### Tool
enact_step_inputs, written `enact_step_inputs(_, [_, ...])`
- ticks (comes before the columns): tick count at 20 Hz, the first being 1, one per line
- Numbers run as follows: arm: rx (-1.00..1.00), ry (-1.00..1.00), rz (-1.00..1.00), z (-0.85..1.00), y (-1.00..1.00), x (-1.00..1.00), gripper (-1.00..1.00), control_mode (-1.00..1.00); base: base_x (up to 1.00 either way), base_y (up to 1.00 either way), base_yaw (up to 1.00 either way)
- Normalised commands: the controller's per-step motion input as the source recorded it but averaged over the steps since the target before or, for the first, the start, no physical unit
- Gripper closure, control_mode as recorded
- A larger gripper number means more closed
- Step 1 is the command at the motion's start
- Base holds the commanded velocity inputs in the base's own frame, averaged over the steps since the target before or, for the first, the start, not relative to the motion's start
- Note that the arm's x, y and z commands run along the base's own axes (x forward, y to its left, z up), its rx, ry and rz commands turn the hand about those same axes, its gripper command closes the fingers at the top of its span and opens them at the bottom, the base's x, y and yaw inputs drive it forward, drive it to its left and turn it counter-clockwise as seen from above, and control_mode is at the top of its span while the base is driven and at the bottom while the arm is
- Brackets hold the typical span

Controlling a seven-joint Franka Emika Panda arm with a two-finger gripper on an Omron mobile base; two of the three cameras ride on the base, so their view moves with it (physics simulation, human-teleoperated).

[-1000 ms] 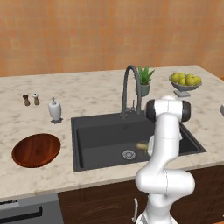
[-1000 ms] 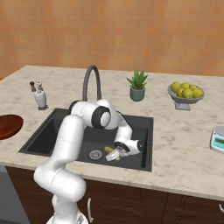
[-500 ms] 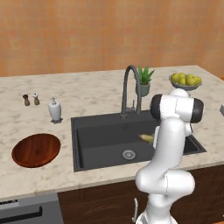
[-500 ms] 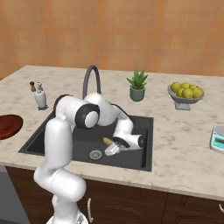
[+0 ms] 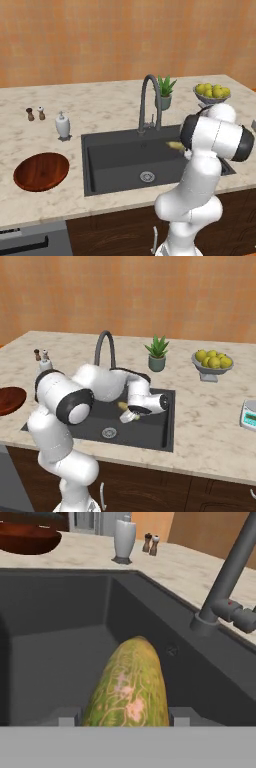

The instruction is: Pick the cucumber from the sink and place it in the bowl. Then pick the bowl and place it in the microwave. Then close the microwave door and press the start button.

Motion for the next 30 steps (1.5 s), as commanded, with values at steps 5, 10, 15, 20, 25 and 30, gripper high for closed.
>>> enact_step_inputs(5, [0.03,-0.02,0.00,1.00,0.00,-0.88,1.00,-1.00,0.00,0.00,0.00])
enact_step_inputs(10, [0.06,0.00,0.00,1.00,0.19,-0.95,1.00,-1.00,0.00,0.00,0.00])
enact_step_inputs(15, [0.04,0.00,0.00,0.87,0.87,-0.66,1.00,-1.00,0.00,0.00,0.00])
enact_step_inputs(20, [0.00,0.01,0.00,0.54,1.00,-0.35,1.00,-1.00,0.00,0.00,0.00])
enact_step_inputs(25, [0.00,0.10,0.00,0.40,1.00,-0.05,1.00,-1.00,0.00,0.00,0.00])
enact_step_inputs(30, [-0.02,0.30,0.00,0.15,1.00,0.00,1.00,-1.00,0.00,0.00,0.00])
